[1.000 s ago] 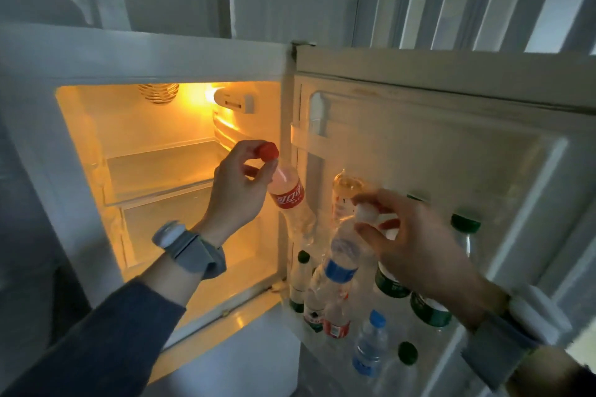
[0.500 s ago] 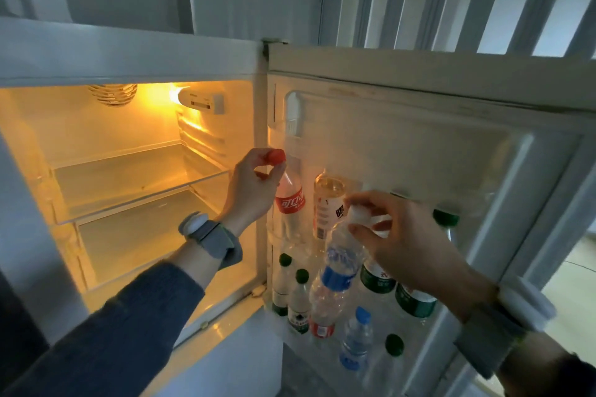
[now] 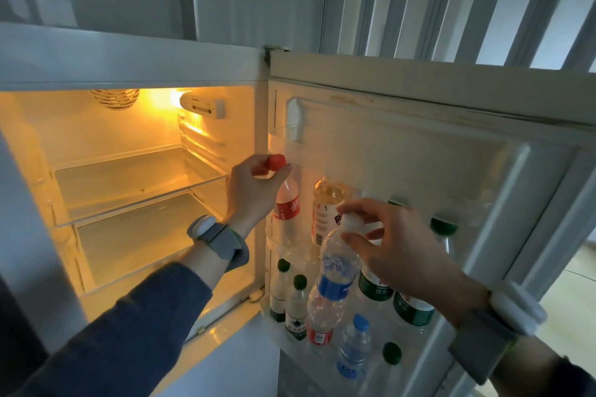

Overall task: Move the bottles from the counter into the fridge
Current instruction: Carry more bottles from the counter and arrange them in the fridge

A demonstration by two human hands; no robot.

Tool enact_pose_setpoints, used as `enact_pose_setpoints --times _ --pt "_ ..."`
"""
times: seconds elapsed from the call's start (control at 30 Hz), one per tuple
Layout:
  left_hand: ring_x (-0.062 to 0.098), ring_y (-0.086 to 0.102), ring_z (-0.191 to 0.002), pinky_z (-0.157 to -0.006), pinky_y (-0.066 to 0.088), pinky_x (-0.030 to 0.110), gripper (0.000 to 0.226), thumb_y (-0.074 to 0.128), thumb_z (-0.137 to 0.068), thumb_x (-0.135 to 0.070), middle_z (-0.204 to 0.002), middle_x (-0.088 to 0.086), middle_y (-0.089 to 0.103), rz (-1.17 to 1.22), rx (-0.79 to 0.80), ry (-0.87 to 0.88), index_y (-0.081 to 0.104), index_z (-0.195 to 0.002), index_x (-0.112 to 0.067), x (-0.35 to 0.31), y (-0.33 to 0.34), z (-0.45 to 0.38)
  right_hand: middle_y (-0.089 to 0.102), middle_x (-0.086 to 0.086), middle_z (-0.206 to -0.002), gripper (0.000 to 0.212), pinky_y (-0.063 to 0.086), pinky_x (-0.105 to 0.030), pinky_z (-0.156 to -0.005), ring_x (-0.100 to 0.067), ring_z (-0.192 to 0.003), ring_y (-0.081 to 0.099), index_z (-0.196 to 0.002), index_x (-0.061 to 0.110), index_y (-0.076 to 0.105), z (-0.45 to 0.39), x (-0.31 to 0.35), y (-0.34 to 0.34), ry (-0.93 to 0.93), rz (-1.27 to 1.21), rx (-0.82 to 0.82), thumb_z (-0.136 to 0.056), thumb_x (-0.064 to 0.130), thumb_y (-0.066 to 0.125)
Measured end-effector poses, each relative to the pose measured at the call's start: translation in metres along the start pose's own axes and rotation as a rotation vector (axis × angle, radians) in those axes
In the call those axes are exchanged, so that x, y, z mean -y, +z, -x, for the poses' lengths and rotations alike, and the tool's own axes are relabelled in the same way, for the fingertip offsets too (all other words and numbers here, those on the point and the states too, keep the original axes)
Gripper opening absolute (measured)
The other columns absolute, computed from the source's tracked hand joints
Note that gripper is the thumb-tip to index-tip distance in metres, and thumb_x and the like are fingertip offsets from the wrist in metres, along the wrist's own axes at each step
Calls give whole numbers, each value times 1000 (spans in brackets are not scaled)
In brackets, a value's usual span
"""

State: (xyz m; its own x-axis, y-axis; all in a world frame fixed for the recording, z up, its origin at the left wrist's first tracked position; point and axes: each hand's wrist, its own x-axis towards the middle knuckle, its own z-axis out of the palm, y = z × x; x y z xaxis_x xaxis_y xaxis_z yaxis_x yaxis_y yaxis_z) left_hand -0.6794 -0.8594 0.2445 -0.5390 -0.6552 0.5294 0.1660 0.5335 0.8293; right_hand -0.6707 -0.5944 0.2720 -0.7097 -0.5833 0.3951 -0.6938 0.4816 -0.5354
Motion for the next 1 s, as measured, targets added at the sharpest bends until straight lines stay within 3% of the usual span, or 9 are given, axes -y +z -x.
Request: enact_pose_setpoints --times 0.13,0.33,0.47,0.63,0.87,1.0 --pt "1 63 -87 -77 48 22 33 80 -81 -49 -94 -18 69 3 -96 -51 73 -105 -27 0 0 -1 68 21 -114 40 61 -28 -88 0 -98 66 -129 40 64 -1 -1 1 -2 2 17 -92 35 75" --pt "3 63 -86 -79 48 29 29 77 -83 -49 -93 -24 63 16 -105 -110 67 -104 -31 8 3 -11 68 21 -109 40 61 -26 -84 0 -93 67 -129 41 63 -2 0 0 -25 21 17 -91 35 75" --pt "18 67 -102 -89 54 39 35 70 -89 -49 -106 -12 69 4 -92 -153 65 -116 -28 17 5 -20 67 26 -106 40 61 -25 -84 2 -93 67 -128 44 63 -3 2 -1 -44 25 14 -91 35 76" --pt "24 65 -113 -97 53 48 38 61 -95 -50 -121 -7 69 -15 -2 -129 62 -127 -29 25 12 -20 67 27 -108 39 60 -22 -86 6 -99 64 -128 43 62 -7 3 -3 -69 21 12 -91 36 74" --pt "19 60 -106 -92 48 40 40 61 -94 -52 -108 -11 65 -67 -11 -158 67 -121 -22 28 10 -30 65 27 -106 38 59 -18 -81 9 -94 63 -127 45 61 -8 4 -1 -71 35 21 -92 37 73" --pt "18 59 -98 -84 42 34 30 65 -92 -53 -101 -9 65 -31 -94 -217 63 -104 -26 34 6 -33 66 25 -109 39 59 -16 -80 8 -94 64 -128 44 61 -7 3 0 -64 38 24 -92 37 73"
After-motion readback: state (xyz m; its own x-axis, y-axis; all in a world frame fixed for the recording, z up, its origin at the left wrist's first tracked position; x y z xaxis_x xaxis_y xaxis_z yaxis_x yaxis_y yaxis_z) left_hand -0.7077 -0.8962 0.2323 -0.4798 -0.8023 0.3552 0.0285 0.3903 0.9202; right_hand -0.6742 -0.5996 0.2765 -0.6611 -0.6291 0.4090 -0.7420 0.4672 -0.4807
